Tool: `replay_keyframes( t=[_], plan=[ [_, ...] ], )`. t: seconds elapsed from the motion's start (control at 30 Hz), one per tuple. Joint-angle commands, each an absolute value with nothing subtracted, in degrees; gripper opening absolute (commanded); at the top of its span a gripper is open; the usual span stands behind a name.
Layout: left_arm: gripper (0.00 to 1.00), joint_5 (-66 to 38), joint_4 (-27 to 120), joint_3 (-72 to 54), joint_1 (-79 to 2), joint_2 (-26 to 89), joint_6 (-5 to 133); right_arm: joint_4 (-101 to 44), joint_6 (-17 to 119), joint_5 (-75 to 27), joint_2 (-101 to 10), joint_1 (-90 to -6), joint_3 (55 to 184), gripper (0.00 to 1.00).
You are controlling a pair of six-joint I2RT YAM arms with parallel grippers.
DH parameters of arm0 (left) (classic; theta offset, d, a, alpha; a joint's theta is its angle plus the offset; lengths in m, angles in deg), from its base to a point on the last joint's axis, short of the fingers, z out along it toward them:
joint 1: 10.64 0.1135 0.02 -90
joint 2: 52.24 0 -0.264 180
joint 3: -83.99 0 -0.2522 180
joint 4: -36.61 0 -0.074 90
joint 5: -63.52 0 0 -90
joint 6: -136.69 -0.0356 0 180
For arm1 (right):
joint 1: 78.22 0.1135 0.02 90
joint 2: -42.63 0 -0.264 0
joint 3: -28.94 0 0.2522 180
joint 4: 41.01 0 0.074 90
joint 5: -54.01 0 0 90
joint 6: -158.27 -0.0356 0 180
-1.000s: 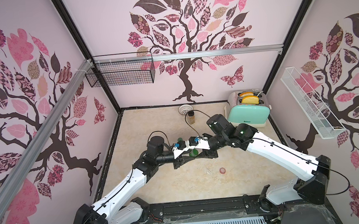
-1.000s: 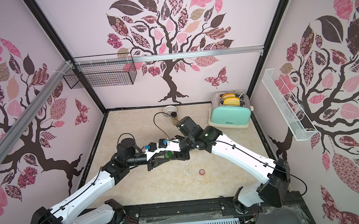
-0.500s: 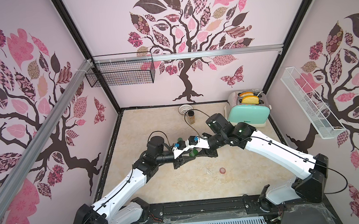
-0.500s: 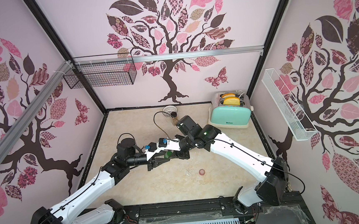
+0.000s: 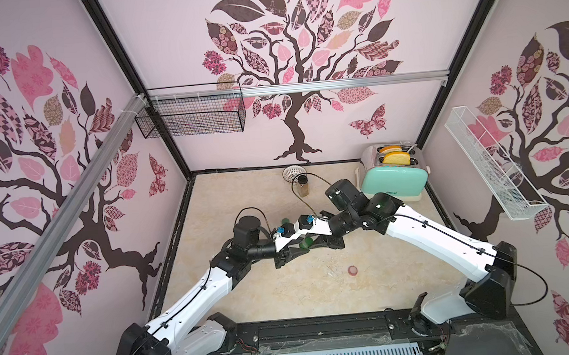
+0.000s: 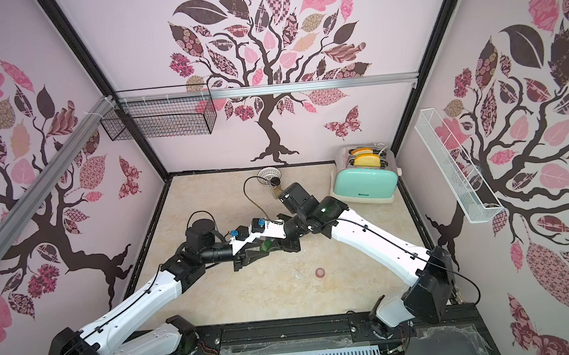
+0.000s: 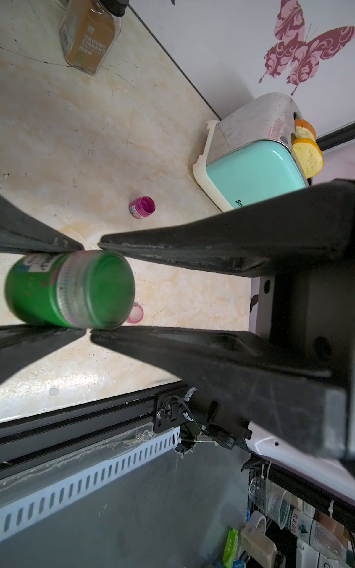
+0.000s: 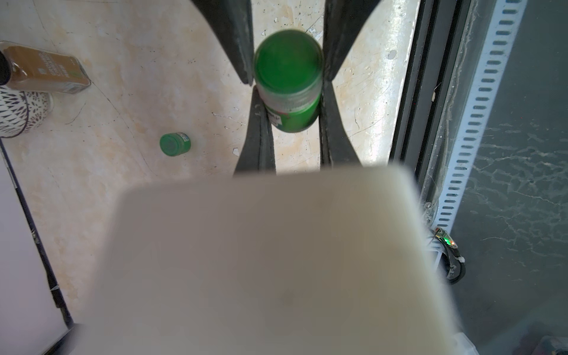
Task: Close the paint jar lid
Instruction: Screw the lid onto the paint jar.
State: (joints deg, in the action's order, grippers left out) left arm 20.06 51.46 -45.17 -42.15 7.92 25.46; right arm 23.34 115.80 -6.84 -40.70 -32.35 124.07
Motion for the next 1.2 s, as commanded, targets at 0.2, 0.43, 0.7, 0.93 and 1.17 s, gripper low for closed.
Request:
replay_keyframes(
  t=[0.2, 0.43, 0.7, 0.93, 1.17],
  plan=[
    [0.17, 19.92, 49.24, -44.19, -42.31, 7.0, 24.67, 20.01, 96.03, -8.73, -43.42, -32.33, 126.06, 0.16],
    [0.17, 18.62, 49.07, -44.32, -42.28, 6.74, 24.37, 10.76, 79.05, -18.54, -42.05, -28.31, 121.17, 0.16],
    [0.17, 17.99, 48.88, -44.36, -42.35, 6.47, 24.19, 10.1, 48.58, -24.74, -44.78, -25.31, 122.02, 0.13],
    [0.17, 17.9, 48.62, -44.36, -42.36, 6.21, 24.2, 11.51, 35.74, -22.2, -46.17, -22.28, 124.67, 0.14],
    [0.17, 17.81, 48.53, -44.45, -42.37, 6.04, 24.34, 15.01, 24.76, -18.39, -48.6, -22.22, 126.82, 0.16]
  ],
)
